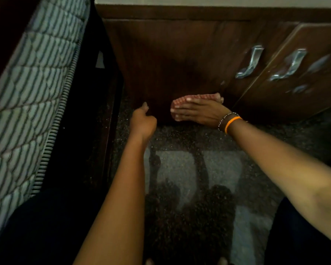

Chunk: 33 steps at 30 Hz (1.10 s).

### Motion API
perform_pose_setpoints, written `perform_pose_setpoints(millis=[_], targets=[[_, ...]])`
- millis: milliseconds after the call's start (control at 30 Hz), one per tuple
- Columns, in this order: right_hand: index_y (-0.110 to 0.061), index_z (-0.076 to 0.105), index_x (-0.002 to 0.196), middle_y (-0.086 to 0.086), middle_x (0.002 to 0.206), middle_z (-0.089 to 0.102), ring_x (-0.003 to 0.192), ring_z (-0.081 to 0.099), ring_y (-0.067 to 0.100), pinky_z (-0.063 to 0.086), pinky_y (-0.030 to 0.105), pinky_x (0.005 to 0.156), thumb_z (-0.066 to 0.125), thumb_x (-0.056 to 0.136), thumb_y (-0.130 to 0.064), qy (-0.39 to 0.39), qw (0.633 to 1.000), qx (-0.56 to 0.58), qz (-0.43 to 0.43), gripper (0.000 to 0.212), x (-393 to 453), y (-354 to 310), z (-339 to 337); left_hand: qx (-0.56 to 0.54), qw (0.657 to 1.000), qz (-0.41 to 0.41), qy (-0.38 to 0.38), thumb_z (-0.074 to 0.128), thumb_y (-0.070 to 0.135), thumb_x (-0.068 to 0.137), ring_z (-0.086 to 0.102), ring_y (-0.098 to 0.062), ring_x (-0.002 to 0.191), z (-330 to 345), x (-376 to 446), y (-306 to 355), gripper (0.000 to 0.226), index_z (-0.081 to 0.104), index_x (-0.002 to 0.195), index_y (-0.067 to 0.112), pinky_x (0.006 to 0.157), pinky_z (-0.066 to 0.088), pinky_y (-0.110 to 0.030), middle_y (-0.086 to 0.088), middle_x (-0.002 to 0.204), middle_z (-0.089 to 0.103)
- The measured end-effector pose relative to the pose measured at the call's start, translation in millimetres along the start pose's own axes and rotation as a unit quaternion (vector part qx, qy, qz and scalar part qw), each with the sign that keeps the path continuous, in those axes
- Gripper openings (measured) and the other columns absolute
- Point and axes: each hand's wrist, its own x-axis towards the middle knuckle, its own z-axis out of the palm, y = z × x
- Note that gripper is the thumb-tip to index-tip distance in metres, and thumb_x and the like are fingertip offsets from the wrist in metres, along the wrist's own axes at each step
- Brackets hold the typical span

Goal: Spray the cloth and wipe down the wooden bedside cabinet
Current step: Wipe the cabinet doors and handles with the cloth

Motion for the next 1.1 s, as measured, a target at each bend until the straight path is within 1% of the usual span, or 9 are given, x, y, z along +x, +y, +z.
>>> perform_pose_setpoints(millis=[133,200,333,433,667,733,833,1000,1100], targets=[[-0.027,0.020,0.144,-0.013,0.149,0.035,0.136,0.028,0.013,0.013,0.040,0.113,0.036,0.091,-0.020,-0.002,0.993,0.057,0.101,0.056,7,33,-34,0.087,0.977,0.146,0.132,0.036,-0.010,0.086,0.024,-0.017,0.141,10,-33,29,0.067,0.020,0.147,0.009,0.113,0.015,-0.018,-0.006,0.153,0.025],[-0.029,0.026,0.142,-0.009,0.145,0.043,0.133,0.027,0.016,0.018,0.042,0.109,0.038,0.091,-0.021,0.018,0.961,0.070,0.266,0.054,18,39,-53,0.135,0.955,0.228,0.134,0.034,-0.016,0.081,0.015,-0.019,0.144,19,-47,39,0.070,0.018,0.147,0.005,0.114,0.008,-0.019,-0.010,0.155,0.019],[-0.016,0.035,0.139,0.021,0.142,0.043,0.134,0.030,0.038,0.023,0.046,0.112,0.045,0.091,-0.006,0.122,0.782,0.167,0.588,0.050,49,47,-81,0.284,0.888,0.341,0.122,0.034,-0.019,0.074,0.004,-0.028,0.145,20,-60,49,0.078,0.015,0.147,0.002,0.117,0.007,-0.038,-0.013,0.157,0.008],[-0.004,0.039,0.138,0.031,0.143,0.035,0.135,0.026,0.045,0.017,0.047,0.115,0.047,0.087,0.006,0.168,0.706,0.249,0.641,0.053,62,53,-91,0.385,0.829,0.390,0.108,0.038,-0.018,0.072,0.002,-0.032,0.145,15,-63,50,0.081,0.012,0.147,0.000,0.116,0.007,-0.043,-0.016,0.157,0.004],[0.001,0.047,0.131,0.027,0.140,0.040,0.134,0.029,0.036,0.020,0.039,0.117,0.041,0.093,0.003,0.191,0.634,0.298,0.688,0.038,64,10,-75,0.600,0.716,0.352,0.059,0.036,0.007,0.089,-0.021,-0.035,0.141,21,-45,40,0.074,-0.011,0.147,0.007,0.115,-0.007,-0.047,-0.008,0.155,-0.021],[-0.006,0.060,0.119,0.008,0.129,0.053,0.121,0.047,0.024,0.037,0.035,0.108,0.046,0.095,-0.008,0.271,0.505,0.331,0.749,0.027,63,-7,-68,0.630,0.694,0.347,0.045,0.035,0.011,0.092,-0.021,-0.037,0.140,19,-35,40,0.073,-0.013,0.147,0.008,0.114,-0.006,-0.048,-0.007,0.155,-0.023],[-0.023,0.054,0.096,-0.007,0.099,0.053,0.084,0.059,0.009,0.052,0.033,0.077,0.058,0.089,-0.008,0.351,0.120,0.368,0.853,0.017,59,-13,-66,0.641,0.687,0.342,0.030,0.035,0.010,0.092,-0.022,-0.040,0.139,17,-26,39,0.072,-0.012,0.147,0.009,0.114,-0.007,-0.050,-0.007,0.154,-0.025],[0.016,0.042,0.124,0.014,0.107,0.049,0.065,0.055,0.005,0.040,0.000,0.055,0.040,0.091,0.014,0.225,-0.049,0.361,0.904,0.033,51,-32,-47,0.642,0.687,0.340,0.021,0.036,0.009,0.092,-0.023,-0.042,0.138,21,-25,40,0.073,-0.012,0.147,0.009,0.114,-0.007,-0.050,-0.008,0.154,-0.025],[0.002,0.020,0.144,0.027,0.146,0.031,0.119,0.049,0.035,0.044,0.021,0.098,0.025,0.101,-0.005,0.179,-0.198,0.474,0.839,0.044,42,-31,-46,0.643,0.688,0.335,0.011,0.036,0.007,0.091,-0.024,-0.041,0.138,18,-20,40,0.075,-0.013,0.147,0.010,0.113,-0.007,-0.053,-0.006,0.154,-0.026]])
